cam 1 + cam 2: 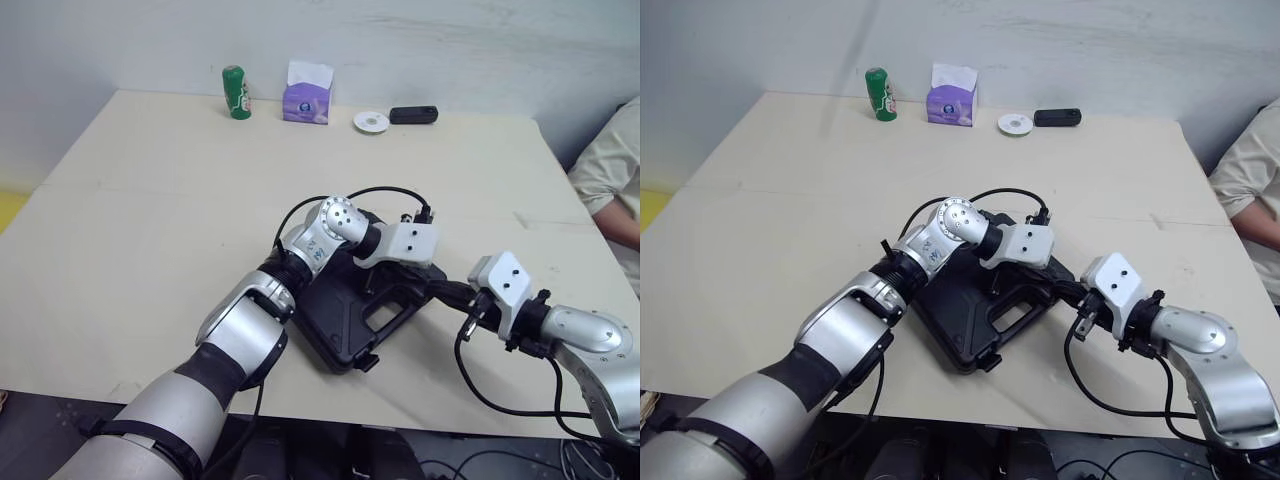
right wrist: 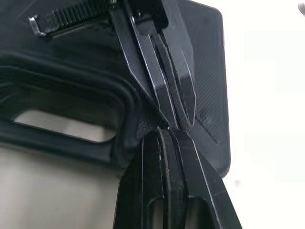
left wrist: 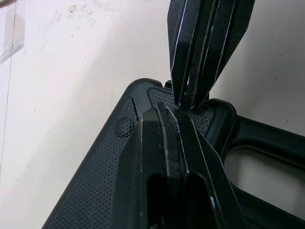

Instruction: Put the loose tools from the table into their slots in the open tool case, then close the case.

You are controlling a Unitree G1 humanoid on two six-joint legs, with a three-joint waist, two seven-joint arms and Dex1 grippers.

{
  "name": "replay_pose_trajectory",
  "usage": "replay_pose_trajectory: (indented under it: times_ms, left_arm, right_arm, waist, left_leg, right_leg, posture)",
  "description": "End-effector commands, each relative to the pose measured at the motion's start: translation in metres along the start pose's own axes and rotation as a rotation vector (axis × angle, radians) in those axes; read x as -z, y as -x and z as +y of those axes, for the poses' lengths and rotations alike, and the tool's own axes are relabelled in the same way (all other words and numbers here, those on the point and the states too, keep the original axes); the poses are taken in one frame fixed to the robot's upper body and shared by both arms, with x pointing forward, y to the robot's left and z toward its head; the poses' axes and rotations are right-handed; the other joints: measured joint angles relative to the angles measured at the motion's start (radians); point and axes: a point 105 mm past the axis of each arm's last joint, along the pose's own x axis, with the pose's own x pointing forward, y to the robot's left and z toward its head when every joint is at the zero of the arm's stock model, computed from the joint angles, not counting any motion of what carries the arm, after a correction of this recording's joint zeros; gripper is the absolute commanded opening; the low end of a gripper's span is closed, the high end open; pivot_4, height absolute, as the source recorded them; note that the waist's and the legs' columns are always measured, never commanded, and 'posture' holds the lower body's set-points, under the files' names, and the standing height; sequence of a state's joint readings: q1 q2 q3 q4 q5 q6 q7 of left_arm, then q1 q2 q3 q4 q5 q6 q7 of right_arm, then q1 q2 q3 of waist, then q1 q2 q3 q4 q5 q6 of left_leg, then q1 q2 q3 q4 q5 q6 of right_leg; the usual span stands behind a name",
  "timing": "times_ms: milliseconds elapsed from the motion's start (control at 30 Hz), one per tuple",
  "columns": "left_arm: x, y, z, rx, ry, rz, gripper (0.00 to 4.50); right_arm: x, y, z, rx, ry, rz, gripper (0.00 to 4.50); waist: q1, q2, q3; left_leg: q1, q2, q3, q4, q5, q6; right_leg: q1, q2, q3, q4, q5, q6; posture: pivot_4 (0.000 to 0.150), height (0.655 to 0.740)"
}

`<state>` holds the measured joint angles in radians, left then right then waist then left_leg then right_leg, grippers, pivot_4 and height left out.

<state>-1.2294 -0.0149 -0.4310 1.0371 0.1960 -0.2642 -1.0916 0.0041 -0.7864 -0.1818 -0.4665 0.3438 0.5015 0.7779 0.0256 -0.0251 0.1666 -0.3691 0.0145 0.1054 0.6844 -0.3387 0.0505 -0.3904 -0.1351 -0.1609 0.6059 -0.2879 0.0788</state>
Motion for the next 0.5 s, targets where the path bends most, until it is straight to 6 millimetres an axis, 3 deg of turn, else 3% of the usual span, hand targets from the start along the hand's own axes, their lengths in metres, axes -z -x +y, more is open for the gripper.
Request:
replay_pose_trajectory:
  times_ms: [33, 300, 500]
  left_arm:
    - [0.049, -0.009, -0.036, 0.126, 0.130, 0.164, 0.04]
    - [0.049, -0.007, -0.033, 0.117, 0.126, 0.169, 0.04]
    - [0.049, -0.008, -0.034, 0.124, 0.110, 0.176, 0.04]
  right_arm:
    - [-0.003, 0.014, -0.006, 0.030, 0.033, 0.009, 0.00]
    - [0.009, 0.004, 0.001, 0.007, -0.001, 0.019, 0.00]
    - [0.003, -0.006, 0.007, -0.029, -0.002, -0.017, 0.00]
  waist:
    - [0.001, 0.000, 0.000]
    - [-0.002, 0.000, 0.000]
    - [-0.002, 0.000, 0.000]
  left_leg:
    - [0.000, 0.000, 0.000, 0.000, 0.000, 0.000]
    - [0.001, 0.000, -0.001, 0.000, -0.002, 0.002]
    - [0.000, 0.000, -0.001, 0.000, -0.001, 0.000]
  right_leg:
    - [0.000, 0.000, 0.000, 0.000, 0.000, 0.000]
    - [0.001, 0.000, -0.001, 0.000, 0.000, 0.000]
    - [0.000, 0.000, 0.000, 0.000, 0.000, 0.000]
  posture:
    - [0.150, 0.7316]
    - [0.150, 0.7316]
    - [0.150, 0.7316]
